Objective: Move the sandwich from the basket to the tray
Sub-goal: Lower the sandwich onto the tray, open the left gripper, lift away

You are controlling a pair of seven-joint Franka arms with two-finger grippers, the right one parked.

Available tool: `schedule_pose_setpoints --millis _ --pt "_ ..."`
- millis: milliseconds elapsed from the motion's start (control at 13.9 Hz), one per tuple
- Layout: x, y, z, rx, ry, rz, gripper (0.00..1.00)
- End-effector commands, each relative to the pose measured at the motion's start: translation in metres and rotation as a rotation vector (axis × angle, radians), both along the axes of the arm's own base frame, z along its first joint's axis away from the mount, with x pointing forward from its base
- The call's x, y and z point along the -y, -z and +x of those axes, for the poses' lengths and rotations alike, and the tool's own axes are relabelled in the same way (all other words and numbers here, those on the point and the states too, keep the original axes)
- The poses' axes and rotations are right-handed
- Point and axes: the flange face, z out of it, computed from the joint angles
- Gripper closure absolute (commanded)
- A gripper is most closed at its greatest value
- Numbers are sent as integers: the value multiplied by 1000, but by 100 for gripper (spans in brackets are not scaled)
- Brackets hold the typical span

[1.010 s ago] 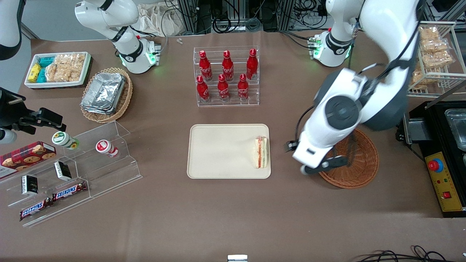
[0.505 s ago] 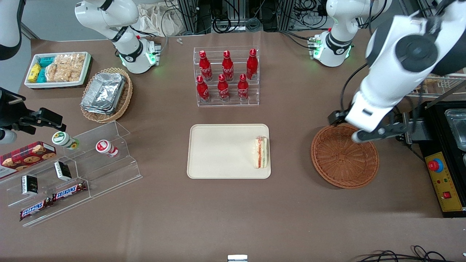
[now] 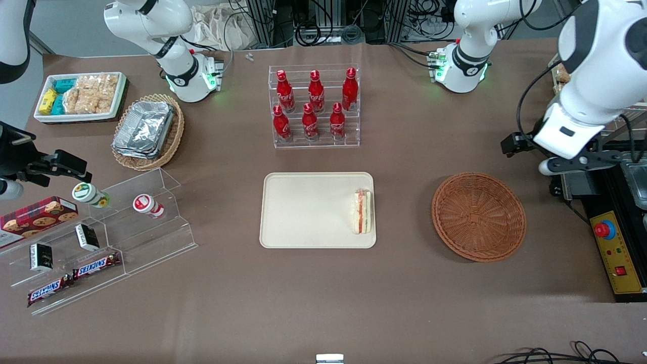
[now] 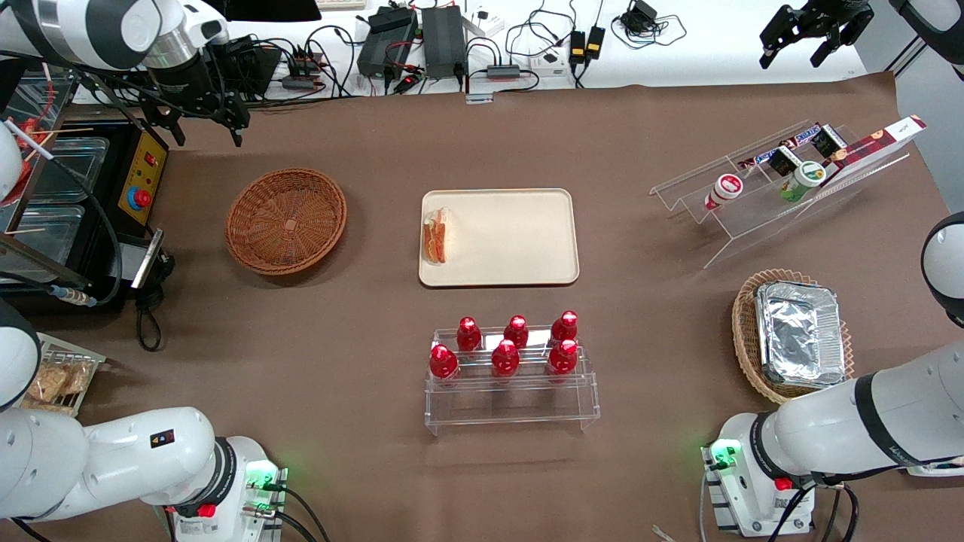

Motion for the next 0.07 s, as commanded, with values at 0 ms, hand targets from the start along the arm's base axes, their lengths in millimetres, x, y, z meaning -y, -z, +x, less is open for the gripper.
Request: schedule_pose_setpoints --millis 0 --pt "-14 -19 13 -9 38 -45 0"
